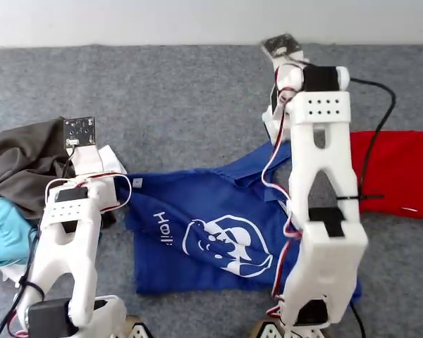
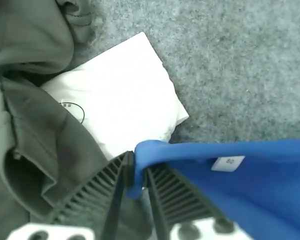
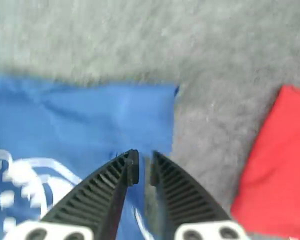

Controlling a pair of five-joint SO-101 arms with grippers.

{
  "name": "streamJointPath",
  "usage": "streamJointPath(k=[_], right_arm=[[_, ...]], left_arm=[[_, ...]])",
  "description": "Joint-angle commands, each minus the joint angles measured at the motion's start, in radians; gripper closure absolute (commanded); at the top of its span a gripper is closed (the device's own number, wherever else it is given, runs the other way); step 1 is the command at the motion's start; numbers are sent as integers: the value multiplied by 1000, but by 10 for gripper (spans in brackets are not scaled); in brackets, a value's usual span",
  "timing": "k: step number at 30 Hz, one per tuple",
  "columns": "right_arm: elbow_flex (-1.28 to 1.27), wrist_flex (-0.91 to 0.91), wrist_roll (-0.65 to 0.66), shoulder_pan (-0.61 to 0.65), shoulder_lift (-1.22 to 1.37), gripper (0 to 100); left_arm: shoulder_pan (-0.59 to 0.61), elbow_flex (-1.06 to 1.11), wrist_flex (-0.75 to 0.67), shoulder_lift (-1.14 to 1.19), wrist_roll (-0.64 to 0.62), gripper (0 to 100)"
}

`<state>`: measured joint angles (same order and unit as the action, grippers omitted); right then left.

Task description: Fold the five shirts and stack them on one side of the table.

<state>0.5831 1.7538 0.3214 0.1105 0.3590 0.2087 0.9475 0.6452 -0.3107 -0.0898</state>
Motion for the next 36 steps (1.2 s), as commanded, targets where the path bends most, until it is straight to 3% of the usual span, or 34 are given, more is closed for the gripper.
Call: streamJointPath(k=[1, 8, 14, 16, 19, 21, 23, 28, 33, 34, 36], right_arm=[[-321, 39, 63, 74, -236, 987], [-700, -136, 60, 223, -315, 987], [-778, -277, 60, 179, -229, 972], [-772, -297, 20, 108, -206, 900], [-729, -257, -38, 19, -196, 705], [-704, -202, 5, 10, -191, 582], [-701, -166, 48, 25, -183, 545], [-710, -222, 46, 42, -182, 675], [-701, -478, 40, -122, -147, 983], [-697, -545, 40, -159, -130, 994], [-686, -648, 38, -213, -105, 916]], left_arm=[[-5, -31, -14, 2, 8, 987], [-5, -33, -14, 2, 8, 987], [-5, -33, -14, 3, 8, 987], [-5, -33, -14, 3, 8, 987], [-5, -33, -14, 3, 8, 987], [-5, -33, -14, 3, 8, 987], [-5, -33, -14, 3, 8, 987], [-6, -33, -14, 3, 8, 987], [-6, -33, -3, 3, 8, 987], [-6, -33, -3, 3, 8, 987], [-6, -33, -3, 3, 8, 987]])
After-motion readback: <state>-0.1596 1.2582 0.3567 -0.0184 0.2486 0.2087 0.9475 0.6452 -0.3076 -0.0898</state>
